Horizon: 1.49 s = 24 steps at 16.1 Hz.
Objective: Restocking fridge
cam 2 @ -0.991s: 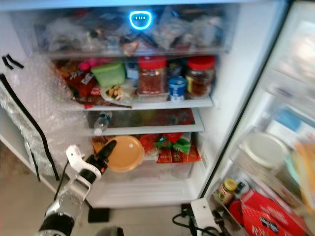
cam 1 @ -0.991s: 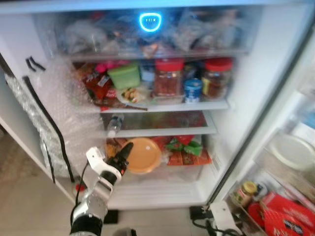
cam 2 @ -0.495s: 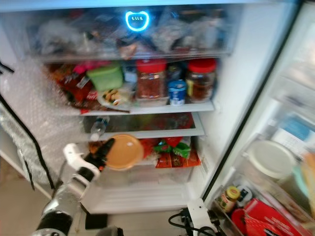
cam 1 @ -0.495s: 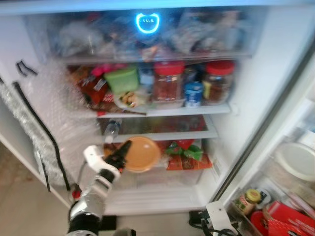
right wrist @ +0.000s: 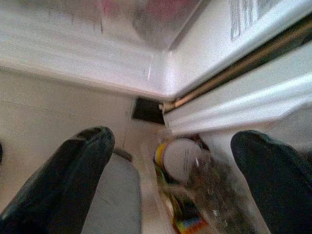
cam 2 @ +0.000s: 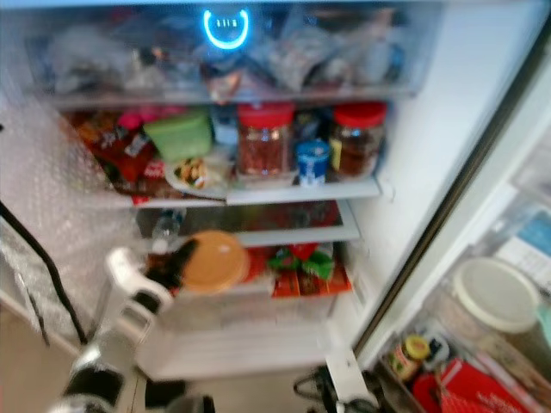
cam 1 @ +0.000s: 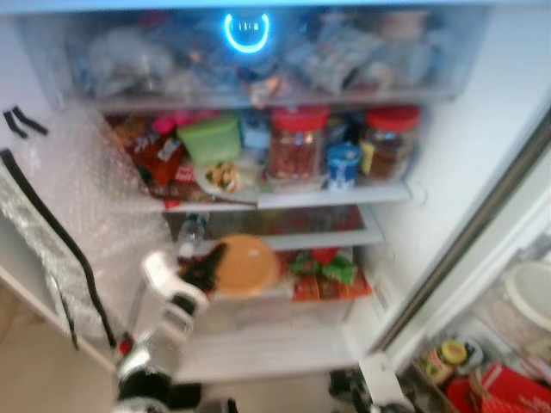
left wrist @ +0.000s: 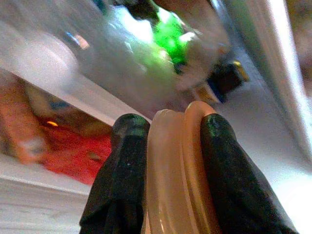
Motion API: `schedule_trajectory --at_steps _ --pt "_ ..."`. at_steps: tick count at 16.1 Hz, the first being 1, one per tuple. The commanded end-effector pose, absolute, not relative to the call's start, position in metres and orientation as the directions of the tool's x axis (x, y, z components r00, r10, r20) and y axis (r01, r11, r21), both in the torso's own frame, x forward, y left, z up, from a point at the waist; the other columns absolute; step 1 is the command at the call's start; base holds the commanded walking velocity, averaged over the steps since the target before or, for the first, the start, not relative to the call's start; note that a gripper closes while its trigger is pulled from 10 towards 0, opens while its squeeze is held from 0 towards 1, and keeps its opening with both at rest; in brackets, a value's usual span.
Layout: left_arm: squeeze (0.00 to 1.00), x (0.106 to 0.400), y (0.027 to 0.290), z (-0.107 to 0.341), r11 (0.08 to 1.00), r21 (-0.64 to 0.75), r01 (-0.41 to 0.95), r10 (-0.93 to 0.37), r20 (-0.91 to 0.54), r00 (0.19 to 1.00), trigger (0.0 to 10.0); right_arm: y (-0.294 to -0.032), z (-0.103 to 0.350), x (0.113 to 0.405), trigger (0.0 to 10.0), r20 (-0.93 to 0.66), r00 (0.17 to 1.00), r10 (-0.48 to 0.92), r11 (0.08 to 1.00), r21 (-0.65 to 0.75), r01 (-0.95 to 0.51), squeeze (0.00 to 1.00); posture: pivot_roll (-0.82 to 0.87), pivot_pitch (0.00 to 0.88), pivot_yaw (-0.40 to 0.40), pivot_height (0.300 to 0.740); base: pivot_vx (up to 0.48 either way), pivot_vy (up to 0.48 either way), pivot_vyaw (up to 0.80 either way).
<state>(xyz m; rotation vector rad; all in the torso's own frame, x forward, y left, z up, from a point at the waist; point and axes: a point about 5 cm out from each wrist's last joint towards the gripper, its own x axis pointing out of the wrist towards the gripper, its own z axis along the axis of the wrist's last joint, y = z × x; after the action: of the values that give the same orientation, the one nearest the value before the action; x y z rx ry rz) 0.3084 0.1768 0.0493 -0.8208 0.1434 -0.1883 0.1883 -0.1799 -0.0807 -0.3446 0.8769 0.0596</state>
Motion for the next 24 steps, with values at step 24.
schedule_trajectory --at_steps 24 --pt "0.00 0.331 0.161 0.046 0.631 -0.775 0.013 -0.178 -0.129 0.976 10.0 -0.186 -0.078 0.192 10.0 -0.752 0.651 -0.102 0.939 -0.290 -0.187 0.00 0.03 0.000 0.001 0.656 0.212 0.000 0.00"
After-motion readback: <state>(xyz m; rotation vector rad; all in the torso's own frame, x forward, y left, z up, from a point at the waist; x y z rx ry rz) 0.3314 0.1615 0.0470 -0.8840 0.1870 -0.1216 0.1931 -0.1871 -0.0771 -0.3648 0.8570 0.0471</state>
